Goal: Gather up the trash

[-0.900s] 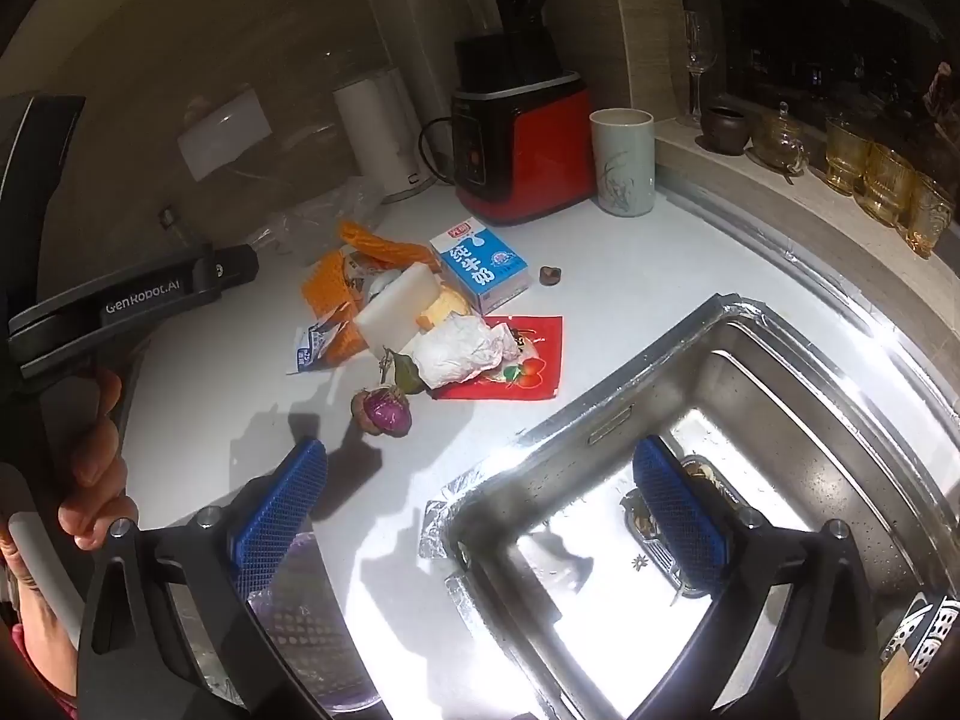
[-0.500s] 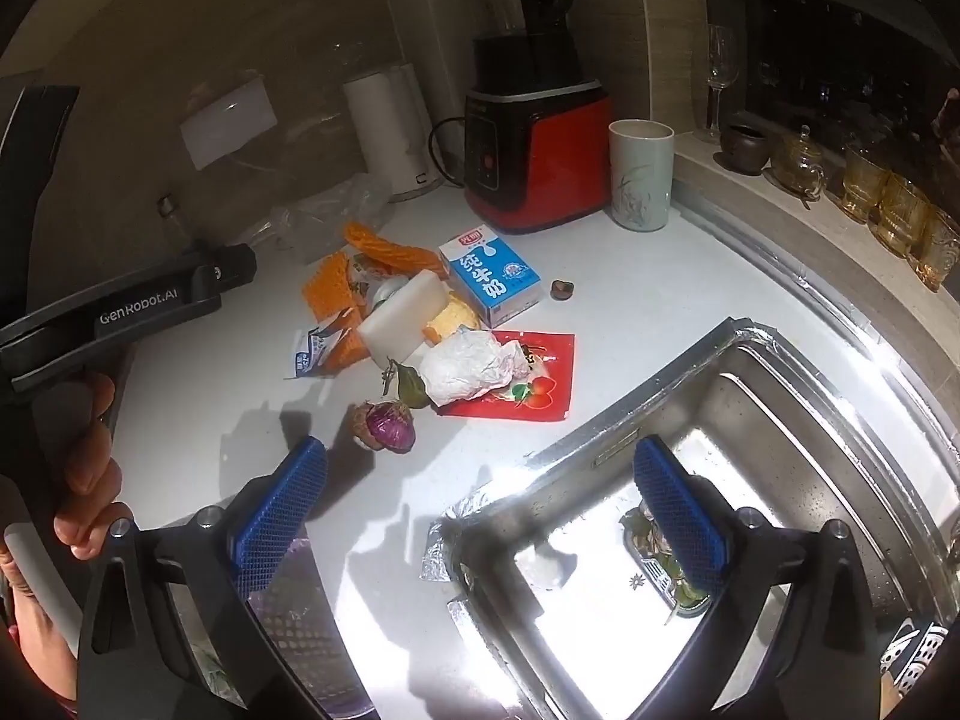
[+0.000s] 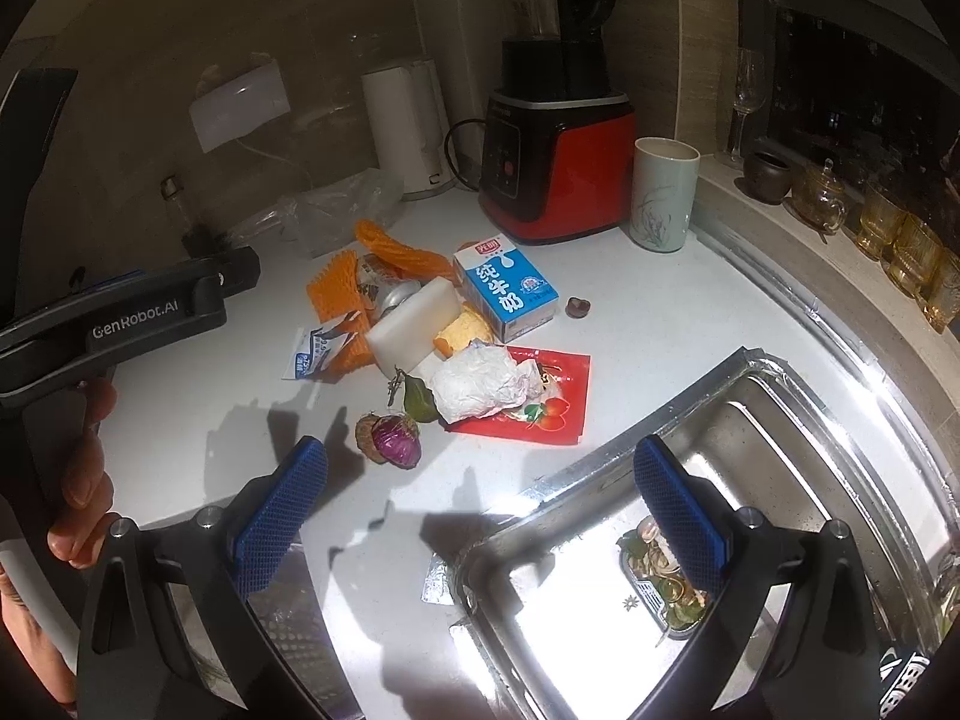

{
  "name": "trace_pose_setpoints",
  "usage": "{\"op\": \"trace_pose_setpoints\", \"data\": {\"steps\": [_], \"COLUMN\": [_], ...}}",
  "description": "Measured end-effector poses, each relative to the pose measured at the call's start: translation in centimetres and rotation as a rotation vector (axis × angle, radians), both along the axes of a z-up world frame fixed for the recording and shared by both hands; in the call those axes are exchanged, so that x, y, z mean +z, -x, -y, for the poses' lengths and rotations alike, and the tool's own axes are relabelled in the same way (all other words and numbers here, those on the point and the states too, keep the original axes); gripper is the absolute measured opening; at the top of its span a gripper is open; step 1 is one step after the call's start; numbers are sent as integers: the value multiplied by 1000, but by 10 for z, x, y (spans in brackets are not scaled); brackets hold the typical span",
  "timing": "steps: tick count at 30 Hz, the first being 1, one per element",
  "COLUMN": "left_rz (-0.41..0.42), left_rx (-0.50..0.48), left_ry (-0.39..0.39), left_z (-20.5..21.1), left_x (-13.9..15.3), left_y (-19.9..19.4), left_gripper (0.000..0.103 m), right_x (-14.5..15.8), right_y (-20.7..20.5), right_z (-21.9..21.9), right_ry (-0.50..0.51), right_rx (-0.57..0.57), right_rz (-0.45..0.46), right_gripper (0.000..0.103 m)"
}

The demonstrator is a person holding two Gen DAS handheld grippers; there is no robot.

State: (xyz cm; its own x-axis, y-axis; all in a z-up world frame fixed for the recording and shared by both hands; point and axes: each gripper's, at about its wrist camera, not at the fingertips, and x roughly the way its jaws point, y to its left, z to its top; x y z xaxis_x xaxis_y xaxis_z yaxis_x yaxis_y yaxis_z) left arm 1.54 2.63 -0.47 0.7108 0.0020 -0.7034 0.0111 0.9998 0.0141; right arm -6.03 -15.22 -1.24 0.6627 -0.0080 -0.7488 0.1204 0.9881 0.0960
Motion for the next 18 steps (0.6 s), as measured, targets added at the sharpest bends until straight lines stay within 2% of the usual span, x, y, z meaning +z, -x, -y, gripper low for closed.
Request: {"op": "trace_pose_setpoints", "data": {"steps": [13, 18], "left_rz": [10, 21], "left_rx": [-12, -17], "left_ry": [20, -20], "left_z": [-4, -3], "left_x": [-3, -3], "left_y": [3, 3], "left_gripper": [97, 97], "right_x": [2, 4], "right_y": [-9, -11], "right_z": [-1, -5], "right_ry": [-9, -5], "right_rx": [-33, -37], "right_rz": [-1, 9], "right_gripper": [101, 101]}}
